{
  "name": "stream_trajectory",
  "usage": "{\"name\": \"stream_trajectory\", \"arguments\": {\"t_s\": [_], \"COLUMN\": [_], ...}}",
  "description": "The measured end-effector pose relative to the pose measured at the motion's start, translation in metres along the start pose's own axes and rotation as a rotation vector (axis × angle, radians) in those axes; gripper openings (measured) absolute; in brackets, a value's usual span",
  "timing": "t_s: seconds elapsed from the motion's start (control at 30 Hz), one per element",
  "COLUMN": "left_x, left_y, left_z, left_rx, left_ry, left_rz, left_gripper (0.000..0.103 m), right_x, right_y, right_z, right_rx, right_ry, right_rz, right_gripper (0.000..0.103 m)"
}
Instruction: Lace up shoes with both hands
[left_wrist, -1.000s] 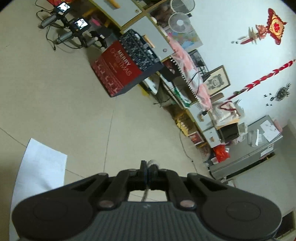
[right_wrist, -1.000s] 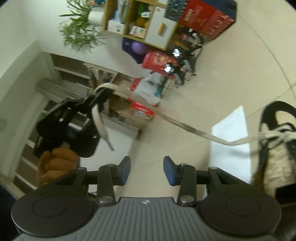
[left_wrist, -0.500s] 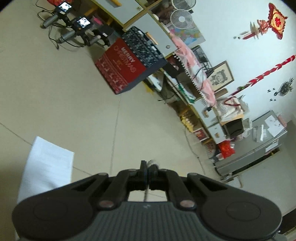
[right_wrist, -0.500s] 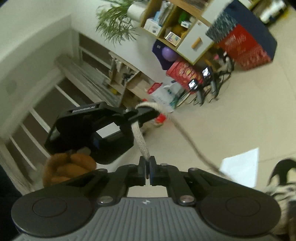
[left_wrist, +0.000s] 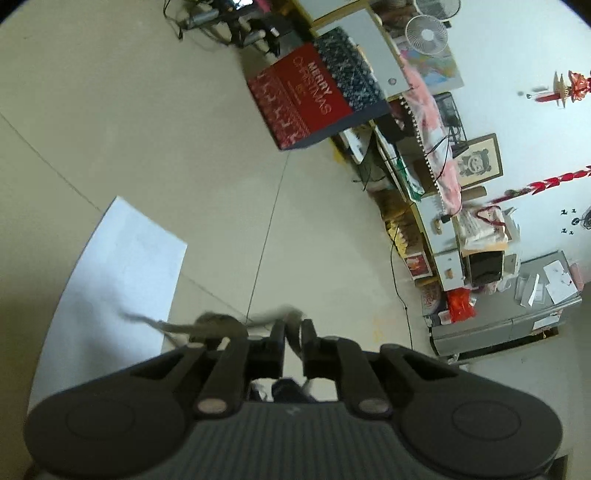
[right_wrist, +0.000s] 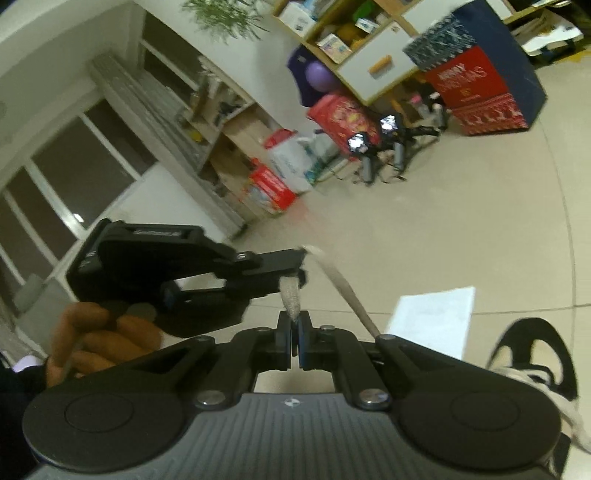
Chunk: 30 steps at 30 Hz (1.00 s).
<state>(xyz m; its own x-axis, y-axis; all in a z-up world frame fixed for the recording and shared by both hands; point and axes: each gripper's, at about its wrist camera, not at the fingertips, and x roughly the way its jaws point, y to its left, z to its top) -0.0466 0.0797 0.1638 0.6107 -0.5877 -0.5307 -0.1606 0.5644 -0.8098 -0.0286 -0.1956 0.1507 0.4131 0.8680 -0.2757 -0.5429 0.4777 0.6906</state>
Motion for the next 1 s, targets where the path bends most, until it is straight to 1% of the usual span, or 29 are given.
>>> {"name": "stream_trajectory", "arguments": {"t_s": [0.07, 0.13, 0.17, 0.2, 0.23, 0.3, 0.4, 0.47, 0.5, 0.53, 0.57, 0.63, 0.67, 0.7, 0.73, 0.77, 0.83, 0.87, 0.93, 1.0], "left_x": [0.006, 0.01, 0.011, 0.011, 0.012, 0.014, 0.017, 0.021, 0.022, 0.024, 0.024, 0.025, 0.025, 0.025, 0.026, 0.027, 0.03, 0.032, 0.034, 0.038], "left_y": [0.001, 0.005, 0.008, 0.009, 0.01, 0.012, 0.012, 0.013, 0.013, 0.012, 0.011, 0.003, 0.001, 0.002, 0.002, 0.003, 0.0, -0.003, -0.008, -0.009], "left_z": [-0.004, -0.007, -0.007, -0.008, -0.009, -0.011, -0.014, -0.016, -0.016, -0.017, -0.018, -0.021, -0.022, -0.022, -0.022, -0.022, -0.024, -0.026, -0.031, -0.033], "left_rx": [0.008, -0.026, -0.041, -0.048, -0.055, -0.064, -0.05, -0.041, -0.034, -0.023, 0.0, 0.088, 0.114, 0.117, 0.12, 0.125, 0.166, 0.201, 0.24, 0.249], "left_ry": [0.035, 0.064, 0.072, 0.079, 0.087, 0.103, 0.123, 0.124, 0.127, 0.131, 0.135, 0.128, 0.123, 0.125, 0.126, 0.124, 0.108, 0.094, 0.068, 0.058], "left_rz": [0.01, -0.002, -0.01, -0.014, -0.019, -0.023, -0.023, -0.01, -0.009, -0.012, -0.017, 0.003, 0.001, -0.008, -0.017, -0.024, -0.006, 0.011, 0.036, 0.039], "left_gripper": [0.011, 0.013, 0.015, 0.021, 0.031, 0.037, 0.037, 0.037, 0.036, 0.029, 0.024, 0.016, 0.015, 0.014, 0.005, 0.001, 0.001, 0.001, 0.001, 0.001], "right_x": [0.0, 0.001, 0.001, 0.002, 0.002, 0.001, 0.001, 0.0, -0.001, -0.001, -0.001, -0.003, -0.004, -0.006, -0.007, -0.007, -0.005, -0.004, -0.007, -0.01], "right_y": [0.001, 0.004, 0.005, 0.004, 0.003, 0.001, 0.003, 0.004, 0.004, 0.004, 0.003, 0.001, -0.002, -0.005, -0.007, -0.01, -0.015, -0.017, -0.019, -0.02], "right_z": [0.0, 0.0, -0.001, -0.003, -0.004, -0.006, -0.006, -0.006, -0.005, -0.004, -0.003, -0.002, 0.0, 0.001, 0.003, 0.005, 0.006, 0.006, 0.006, 0.004], "right_rx": [-0.012, -0.031, -0.039, -0.039, -0.037, -0.033, -0.058, -0.073, -0.076, -0.081, -0.087, -0.083, -0.07, -0.059, -0.048, -0.036, -0.017, -0.007, -0.004, 0.001], "right_ry": [0.002, 0.012, 0.02, 0.028, 0.036, 0.052, 0.08, 0.096, 0.101, 0.11, 0.121, 0.13, 0.135, 0.142, 0.155, 0.177, 0.221, 0.233, 0.228, 0.218], "right_rz": [0.003, 0.004, 0.001, -0.003, -0.007, -0.01, -0.021, -0.024, -0.021, -0.026, -0.035, -0.03, -0.02, -0.01, 0.001, 0.005, -0.001, -0.006, -0.012, -0.019], "right_gripper": [0.005, 0.005, 0.005, 0.005, 0.005, 0.005, 0.005, 0.005, 0.005, 0.005, 0.005, 0.005, 0.005, 0.005, 0.005, 0.005, 0.006, 0.006, 0.007, 0.007]}}
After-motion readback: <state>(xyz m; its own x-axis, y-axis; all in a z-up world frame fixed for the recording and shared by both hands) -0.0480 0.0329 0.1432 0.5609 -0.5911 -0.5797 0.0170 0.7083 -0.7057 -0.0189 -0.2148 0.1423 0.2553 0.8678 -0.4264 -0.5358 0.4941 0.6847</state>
